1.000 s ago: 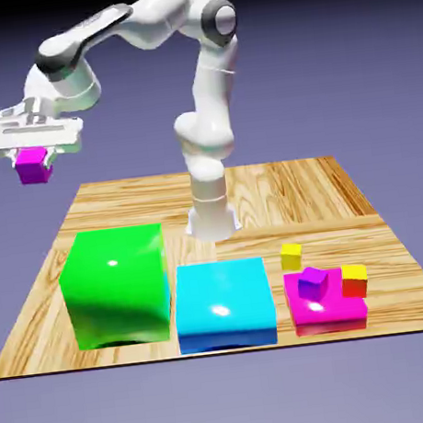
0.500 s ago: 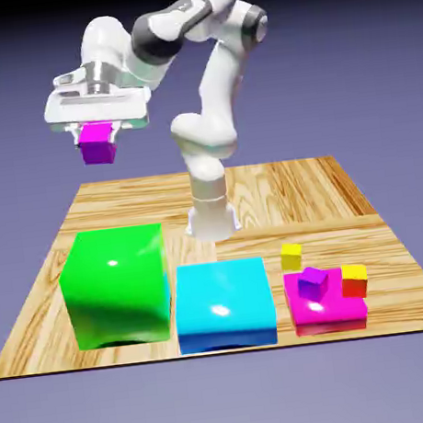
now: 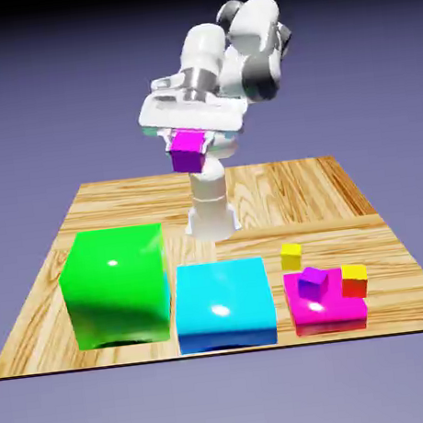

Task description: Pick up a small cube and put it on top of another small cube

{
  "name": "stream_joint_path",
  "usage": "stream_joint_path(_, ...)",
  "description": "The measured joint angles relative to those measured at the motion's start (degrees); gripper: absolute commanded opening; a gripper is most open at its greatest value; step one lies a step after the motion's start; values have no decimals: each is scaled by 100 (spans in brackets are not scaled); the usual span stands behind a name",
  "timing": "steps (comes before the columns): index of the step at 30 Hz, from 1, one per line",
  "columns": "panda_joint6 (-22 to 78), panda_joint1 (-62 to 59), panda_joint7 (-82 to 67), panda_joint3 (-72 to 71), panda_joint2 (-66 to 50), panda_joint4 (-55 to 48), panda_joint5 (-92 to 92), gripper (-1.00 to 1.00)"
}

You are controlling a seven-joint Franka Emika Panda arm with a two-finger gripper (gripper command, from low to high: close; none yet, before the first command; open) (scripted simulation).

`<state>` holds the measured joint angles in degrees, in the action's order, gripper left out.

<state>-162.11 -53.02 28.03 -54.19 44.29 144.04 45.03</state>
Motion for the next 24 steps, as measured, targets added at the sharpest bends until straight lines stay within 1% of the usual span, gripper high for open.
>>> stream_joint_path(24,-2250,421,5983,-3592,1687,950,-1667,-100)
